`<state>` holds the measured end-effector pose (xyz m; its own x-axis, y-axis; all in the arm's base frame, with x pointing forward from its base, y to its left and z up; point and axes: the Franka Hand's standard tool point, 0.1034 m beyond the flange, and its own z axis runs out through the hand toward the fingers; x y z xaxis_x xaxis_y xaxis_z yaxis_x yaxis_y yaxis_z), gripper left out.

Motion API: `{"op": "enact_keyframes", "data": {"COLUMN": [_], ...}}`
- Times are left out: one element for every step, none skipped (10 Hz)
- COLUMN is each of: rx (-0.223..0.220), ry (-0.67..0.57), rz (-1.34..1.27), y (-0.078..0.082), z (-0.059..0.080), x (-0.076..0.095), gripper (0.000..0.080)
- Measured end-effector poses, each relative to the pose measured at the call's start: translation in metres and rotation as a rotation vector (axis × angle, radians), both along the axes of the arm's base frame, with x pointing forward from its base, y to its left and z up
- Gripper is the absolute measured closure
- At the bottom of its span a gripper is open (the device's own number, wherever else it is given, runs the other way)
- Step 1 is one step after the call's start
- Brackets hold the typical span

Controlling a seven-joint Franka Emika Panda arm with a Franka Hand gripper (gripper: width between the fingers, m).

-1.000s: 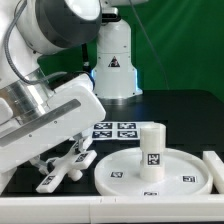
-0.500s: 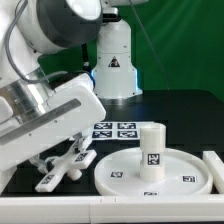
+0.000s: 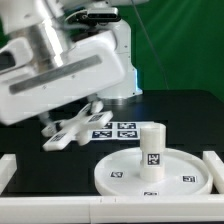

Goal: Assemble round table

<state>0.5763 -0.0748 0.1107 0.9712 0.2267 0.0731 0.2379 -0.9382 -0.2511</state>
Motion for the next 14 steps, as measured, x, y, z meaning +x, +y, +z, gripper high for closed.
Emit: {"op": "enact_keyframes", "data": {"rx": [-0.015,-0.015,-0.016,-0.016,-0.016,-0.017,-0.051,-0.088,-0.137,-0.158,-0.155,-0.155,-0.155,-0.155], "ry": [0.003,-0.001,0.001,0.001,0.002,0.001,-0.014,-0.044,-0.084,-0.114,-0.109,-0.109,-0.108,-0.107], "rz": [0.012,0.025,0.02,0.019,0.02,0.02,0.038,0.065,0.09,0.115,0.12,0.118,0.118,0.119], "y": [0.019,0.029,0.025,0.024,0.025,0.025,0.027,0.035,0.049,0.066,0.072,0.069,0.069,0.07], "z": [0.005,0.002,0.001,0.001,0.001,0.001,0.01,0.023,0.032,0.032,0.027,0.027,0.027,0.026], "x": [0.004,0.005,0.004,0.004,0.004,0.004,0.007,0.006,0.005,0.001,-0.003,-0.002,-0.002,-0.003], "gripper": [0.0354,0.0354,0.0354,0.0354,0.0354,0.0354,0.0354,0.0354,0.0354,0.0354,0.0354,0.0354,0.0354,0.0354]}}
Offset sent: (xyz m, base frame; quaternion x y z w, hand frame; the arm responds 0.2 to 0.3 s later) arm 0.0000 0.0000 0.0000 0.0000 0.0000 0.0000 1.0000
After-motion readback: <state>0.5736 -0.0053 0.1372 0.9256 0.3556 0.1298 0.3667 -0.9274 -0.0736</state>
